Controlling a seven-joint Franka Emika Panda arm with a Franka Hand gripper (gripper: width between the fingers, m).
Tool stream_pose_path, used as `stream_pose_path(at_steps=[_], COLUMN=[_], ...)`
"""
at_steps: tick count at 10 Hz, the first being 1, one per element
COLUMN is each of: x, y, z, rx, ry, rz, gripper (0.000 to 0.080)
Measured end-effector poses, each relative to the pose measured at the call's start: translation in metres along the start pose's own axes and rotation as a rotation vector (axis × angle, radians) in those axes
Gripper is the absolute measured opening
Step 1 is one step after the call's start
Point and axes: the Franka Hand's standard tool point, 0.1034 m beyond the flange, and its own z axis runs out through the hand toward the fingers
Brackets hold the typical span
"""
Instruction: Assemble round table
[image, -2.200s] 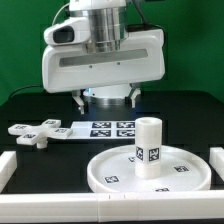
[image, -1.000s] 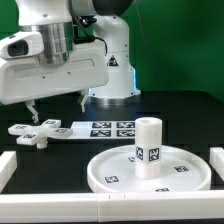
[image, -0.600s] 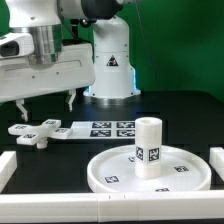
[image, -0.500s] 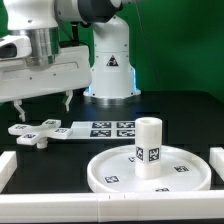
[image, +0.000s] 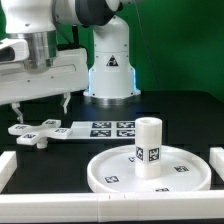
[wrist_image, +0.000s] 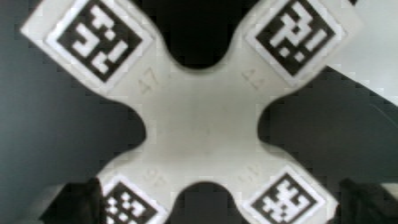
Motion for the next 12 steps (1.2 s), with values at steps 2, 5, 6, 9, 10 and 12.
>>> stream_pose_path(at_steps=[2,5,6,9,10,12], x=[-0.003,-0.008,-0.008,-0.009,-0.009,-0.009], y=[0.003,0.002,0.002,0.002,0.001,-0.001], z=[0.005,0.014,0.014,0.016,0.017,0.019], rx=[-0.007,-0.002,-0.002,0.001,0.002,0.005], ry=[-0.002,-0.015,-0.016,-0.019,-0.020,-0.024], rz=[0.006,0.005,0.005,0.005,0.005,0.003], gripper=[0.0649,0.0649,0.0649,0.0649,0.0649,0.0649])
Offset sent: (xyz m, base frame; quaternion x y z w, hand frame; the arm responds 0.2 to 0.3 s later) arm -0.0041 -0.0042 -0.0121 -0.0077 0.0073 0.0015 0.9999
